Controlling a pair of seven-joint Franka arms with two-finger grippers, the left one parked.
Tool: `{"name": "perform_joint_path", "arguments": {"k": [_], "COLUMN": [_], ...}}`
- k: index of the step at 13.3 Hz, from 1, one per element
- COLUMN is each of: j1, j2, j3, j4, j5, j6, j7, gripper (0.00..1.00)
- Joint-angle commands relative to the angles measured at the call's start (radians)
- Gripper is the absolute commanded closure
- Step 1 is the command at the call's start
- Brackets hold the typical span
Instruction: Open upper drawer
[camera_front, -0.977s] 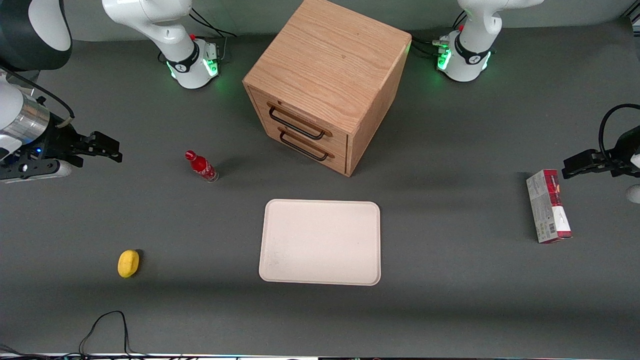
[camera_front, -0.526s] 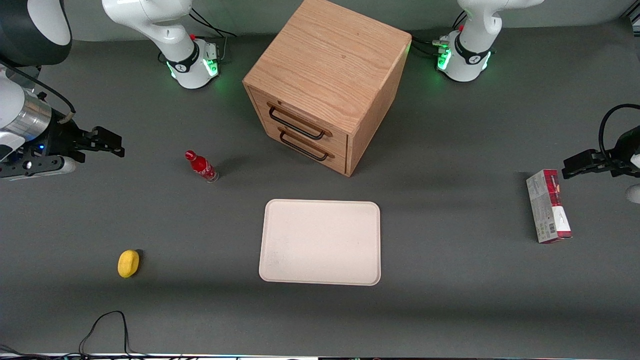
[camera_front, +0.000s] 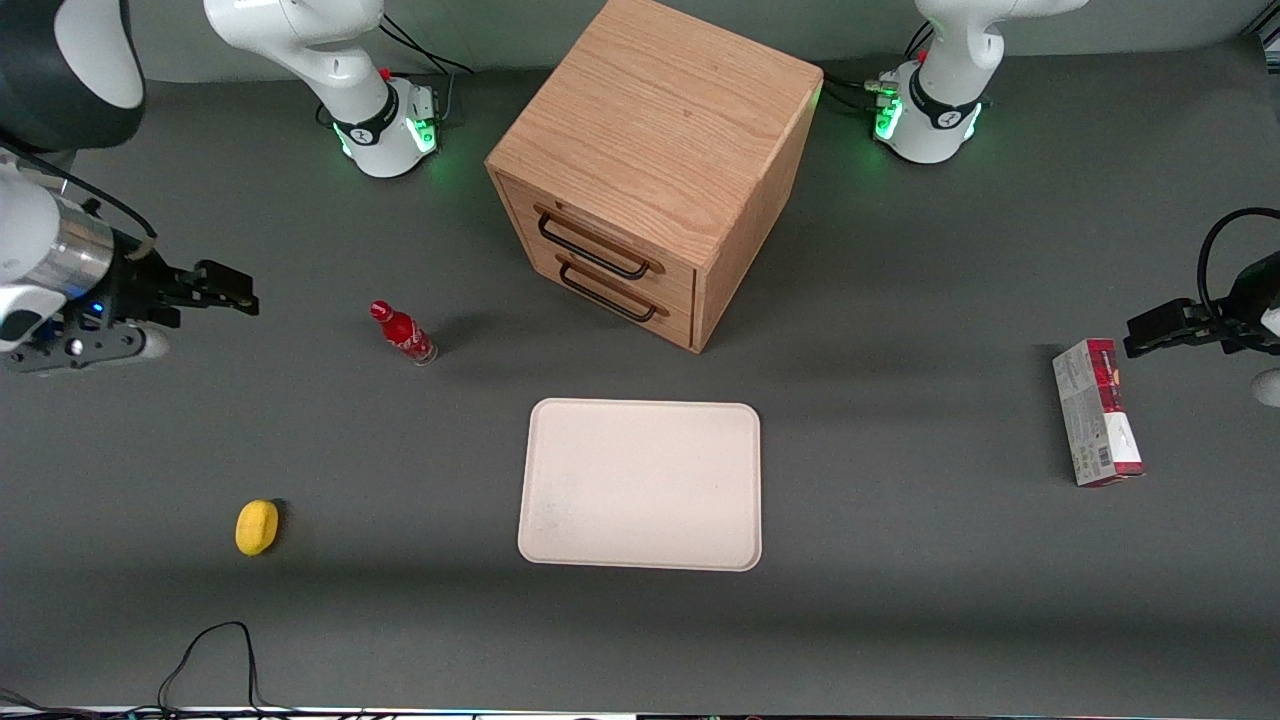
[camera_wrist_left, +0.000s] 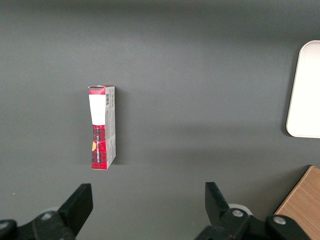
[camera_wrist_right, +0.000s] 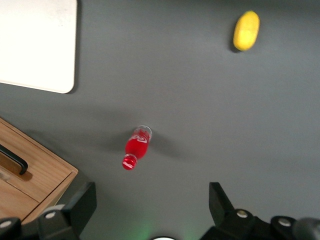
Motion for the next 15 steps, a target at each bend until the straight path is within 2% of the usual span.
{"name": "perform_joint_path", "arguments": {"k": [1,2,7,9,11,15], "j1": [0.044,0.08,0.257,0.35,0.371,0.461], "j2": [0.089,0.092,0.161,0.18,0.21,0.244], "j3": [0.005,0.005,0.005,0.004,0.005,0.018], "j4": [0.1,0.097,0.107,0.124,0.137,0.14], "j5": [0.032,0.039,0.17,0.16,0.172,0.161], "j6": [-0.057,-0.057,0.03,0.055,0.092,0.116], "j7": [0.002,0.012,-0.008,-0.082,-0.197,-0.219], "gripper": [0.0,0.0,0.0,0.0,0.0,0.0]}}
